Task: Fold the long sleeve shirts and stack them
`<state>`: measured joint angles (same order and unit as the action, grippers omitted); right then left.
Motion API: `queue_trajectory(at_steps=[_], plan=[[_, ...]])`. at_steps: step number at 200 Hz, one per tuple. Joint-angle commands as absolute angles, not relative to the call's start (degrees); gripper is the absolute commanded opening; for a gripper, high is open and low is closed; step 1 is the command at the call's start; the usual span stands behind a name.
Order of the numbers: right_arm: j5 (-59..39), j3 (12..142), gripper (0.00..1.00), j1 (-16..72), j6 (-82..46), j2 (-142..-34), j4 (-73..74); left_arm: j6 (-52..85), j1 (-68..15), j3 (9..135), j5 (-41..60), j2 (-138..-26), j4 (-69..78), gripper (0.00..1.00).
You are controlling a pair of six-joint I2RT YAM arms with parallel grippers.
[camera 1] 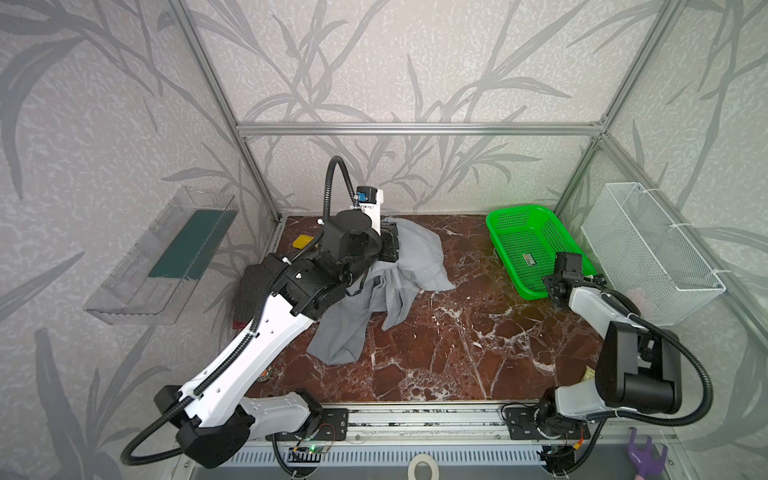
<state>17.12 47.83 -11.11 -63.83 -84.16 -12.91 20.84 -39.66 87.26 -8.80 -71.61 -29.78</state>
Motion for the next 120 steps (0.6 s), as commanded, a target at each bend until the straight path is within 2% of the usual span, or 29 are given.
queue_trajectory(at_steps=[1, 27, 73, 91, 120], plan=[[15.4, 48.1, 0.77, -10.8, -62.6, -80.2, -15.1, 21.7, -39.9, 91.0, -10.0, -73.0, -31.3, 0.00], [12.5, 47.8, 0.84, -8.1, -59.9, -76.1, -15.6, 23.5, -39.8, 94.9, -12.2, -76.6, -35.5, 0.00], [7.2, 46.8, 0.86, 0.1, -54.9, -67.7, -15.8, 27.6, -39.8, 102.9, -13.4, -82.8, -42.7, 0.00], [2.0, 46.9, 0.86, 3.4, -51.9, -66.6, -14.6, 28.6, -39.8, 105.1, -13.7, -84.6, -44.9, 0.00], [-2.2, 46.4, 0.85, 13.1, -48.7, -63.5, -11.4, 30.2, -39.3, 107.0, -13.2, -87.3, -47.1, 0.00]])
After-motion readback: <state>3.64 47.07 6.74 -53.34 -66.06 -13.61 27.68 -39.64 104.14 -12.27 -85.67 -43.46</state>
